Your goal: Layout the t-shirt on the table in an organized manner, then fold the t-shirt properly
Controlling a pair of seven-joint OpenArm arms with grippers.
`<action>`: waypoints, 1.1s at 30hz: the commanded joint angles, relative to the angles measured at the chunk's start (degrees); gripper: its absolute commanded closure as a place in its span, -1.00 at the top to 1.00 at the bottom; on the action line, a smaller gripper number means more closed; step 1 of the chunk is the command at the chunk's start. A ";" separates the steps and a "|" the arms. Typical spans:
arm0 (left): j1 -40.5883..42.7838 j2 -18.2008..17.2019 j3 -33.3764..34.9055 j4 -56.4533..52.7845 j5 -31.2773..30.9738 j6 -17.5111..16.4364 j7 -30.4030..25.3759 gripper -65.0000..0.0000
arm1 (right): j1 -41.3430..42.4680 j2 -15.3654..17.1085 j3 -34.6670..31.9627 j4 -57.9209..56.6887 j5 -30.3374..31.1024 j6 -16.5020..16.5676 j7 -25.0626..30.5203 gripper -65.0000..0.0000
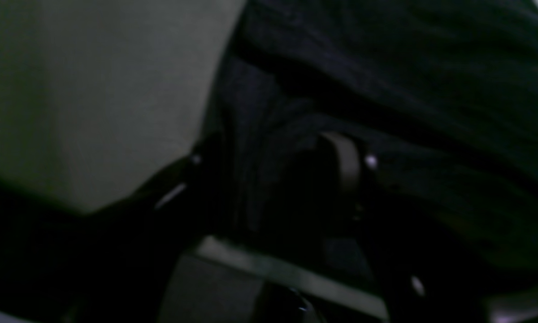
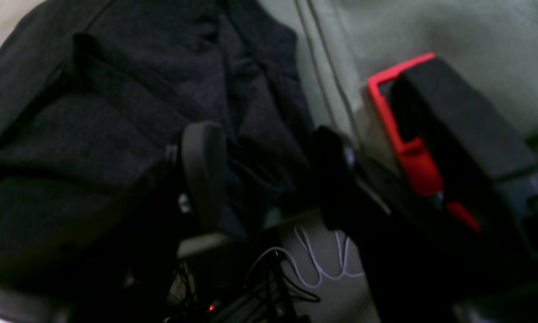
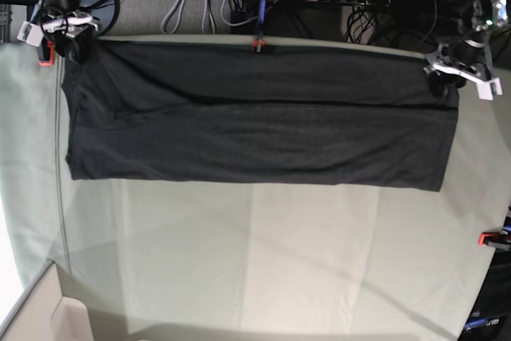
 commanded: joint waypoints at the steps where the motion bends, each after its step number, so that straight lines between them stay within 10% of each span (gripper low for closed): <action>1: 0.92 -0.44 -1.06 -0.47 1.53 2.21 4.02 0.07 | -0.52 0.36 -0.01 0.39 -0.65 0.45 -1.12 -0.01; 33: -5.76 -0.44 -1.32 2.70 1.44 2.21 4.37 0.07 | -0.52 1.32 -0.01 0.48 -0.65 0.45 -1.12 -0.01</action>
